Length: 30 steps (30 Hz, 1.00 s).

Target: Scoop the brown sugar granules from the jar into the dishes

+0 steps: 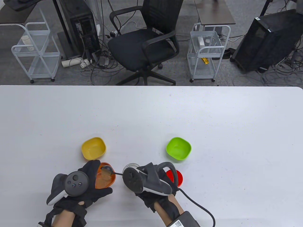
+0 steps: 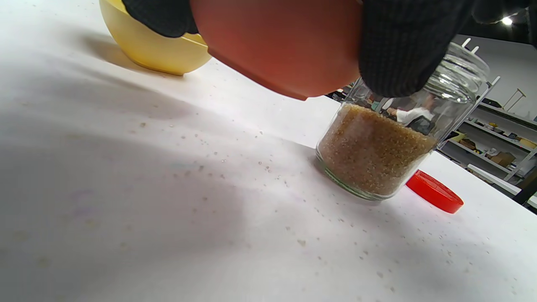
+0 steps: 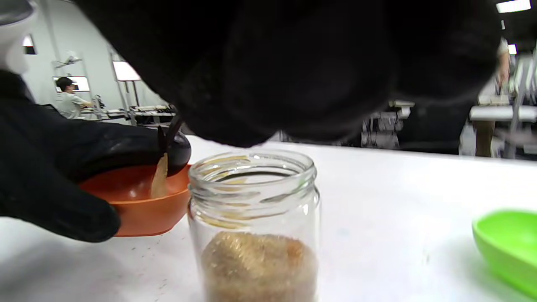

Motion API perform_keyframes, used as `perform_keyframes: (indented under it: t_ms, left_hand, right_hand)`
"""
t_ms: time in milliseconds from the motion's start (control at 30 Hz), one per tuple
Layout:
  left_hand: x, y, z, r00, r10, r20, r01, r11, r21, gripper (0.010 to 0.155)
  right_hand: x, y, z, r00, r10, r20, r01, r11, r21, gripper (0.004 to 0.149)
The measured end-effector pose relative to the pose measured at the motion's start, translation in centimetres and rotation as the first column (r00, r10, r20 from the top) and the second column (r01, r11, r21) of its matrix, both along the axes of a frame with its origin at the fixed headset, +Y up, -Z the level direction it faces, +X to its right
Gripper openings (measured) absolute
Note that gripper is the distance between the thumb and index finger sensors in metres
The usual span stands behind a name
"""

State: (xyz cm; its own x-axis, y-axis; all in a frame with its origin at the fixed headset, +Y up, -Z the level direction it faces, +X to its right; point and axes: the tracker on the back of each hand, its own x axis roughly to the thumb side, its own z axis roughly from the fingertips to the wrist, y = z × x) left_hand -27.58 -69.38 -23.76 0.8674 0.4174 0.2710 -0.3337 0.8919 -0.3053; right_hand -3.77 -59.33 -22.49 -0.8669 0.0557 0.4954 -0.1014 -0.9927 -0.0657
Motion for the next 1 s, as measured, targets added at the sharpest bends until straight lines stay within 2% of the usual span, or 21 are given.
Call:
perform_keyframes:
  t_ms: [133,167,267,433,733,1000]
  left_hand:
    - [-0.1,0.0,0.0,1.000,0.008,-0.004,-0.008,1.000,-0.002,0.115]
    - [-0.1,0.0,0.0,1.000,0.008,-0.005,-0.008,1.000,-0.004,0.115]
    - [-0.1,0.1,0.0,1.000,0.012,-0.007,-0.012,1.000,-0.005,0.115]
    - [-0.3,0.1,-0.1,0.999,0.034,-0.015,-0.034,0.999,-0.006,0.115]
    - [-0.4,0.1,0.0,0.999,0.037,-0.024,-0.037,0.999,-0.004,0.115]
    - [-0.4,0.2,0.0,0.999,0.024,-0.033,-0.024,1.000,-0.006,0.115]
  right_hand:
    - [-0.3,-0.6,1.7,0.997,0.059,-0.043,-0.051,0.982,0.179,0.037]
    - [-0.3,-0.8,2.2,0.995,0.089,-0.054,-0.072,0.964,0.257,0.038]
    - [-0.3,-1.3,2.9,0.991,0.112,-0.076,-0.077,0.926,0.371,0.038]
    - [-0.2,-1.8,3.5,0.984,0.149,-0.097,-0.088,0.883,0.461,0.038]
    - [0.4,-2.3,3.4,0.989,0.114,-0.096,-0.053,0.870,0.490,0.038]
    - [2.9,-0.7,2.6,0.995,-0.100,-0.024,0.101,0.908,0.408,0.038]
